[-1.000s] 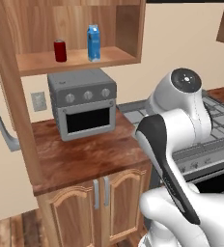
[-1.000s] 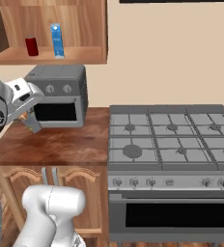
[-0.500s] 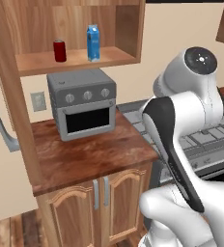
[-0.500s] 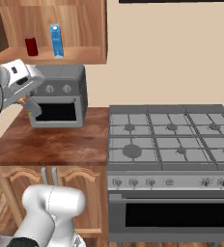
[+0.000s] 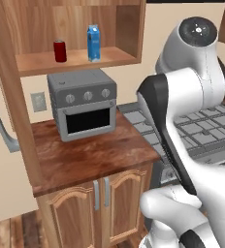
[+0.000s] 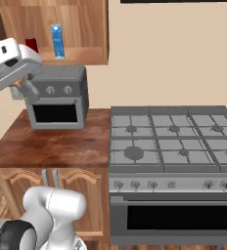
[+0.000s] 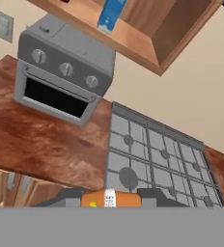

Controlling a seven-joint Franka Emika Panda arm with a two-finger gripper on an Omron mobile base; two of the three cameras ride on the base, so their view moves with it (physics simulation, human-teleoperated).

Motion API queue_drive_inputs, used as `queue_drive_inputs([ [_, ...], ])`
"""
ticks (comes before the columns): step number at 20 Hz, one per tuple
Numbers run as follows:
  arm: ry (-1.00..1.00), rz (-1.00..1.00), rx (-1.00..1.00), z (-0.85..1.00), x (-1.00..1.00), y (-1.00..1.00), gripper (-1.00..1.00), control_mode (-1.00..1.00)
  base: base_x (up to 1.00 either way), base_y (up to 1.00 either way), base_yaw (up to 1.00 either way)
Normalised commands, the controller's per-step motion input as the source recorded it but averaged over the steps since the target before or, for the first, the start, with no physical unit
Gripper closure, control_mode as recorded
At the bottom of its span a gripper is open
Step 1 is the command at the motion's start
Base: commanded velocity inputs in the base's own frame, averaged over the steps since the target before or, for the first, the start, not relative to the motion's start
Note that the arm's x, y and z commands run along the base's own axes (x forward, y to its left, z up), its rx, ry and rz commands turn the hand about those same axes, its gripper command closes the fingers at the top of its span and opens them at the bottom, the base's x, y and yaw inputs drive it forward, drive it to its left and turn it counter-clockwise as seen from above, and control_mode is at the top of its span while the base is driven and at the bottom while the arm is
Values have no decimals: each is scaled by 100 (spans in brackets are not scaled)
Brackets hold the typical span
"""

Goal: Pick the milk, boxed drink, can from the counter and place them in the open cabinet.

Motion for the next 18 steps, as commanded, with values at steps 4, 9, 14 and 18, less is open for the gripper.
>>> queue_drive_inputs([
  [4,-5,-2,3,3,-6,1,100,-100,0,0,0],
  [9,-1,-1,15,2,0,-5,100,-100,0,0,0],
  [14,-4,-5,25,9,0,-26,100,-100,0,0,0],
  [18,-4,-8,12,17,0,-17,100,-100,0,0,0],
])
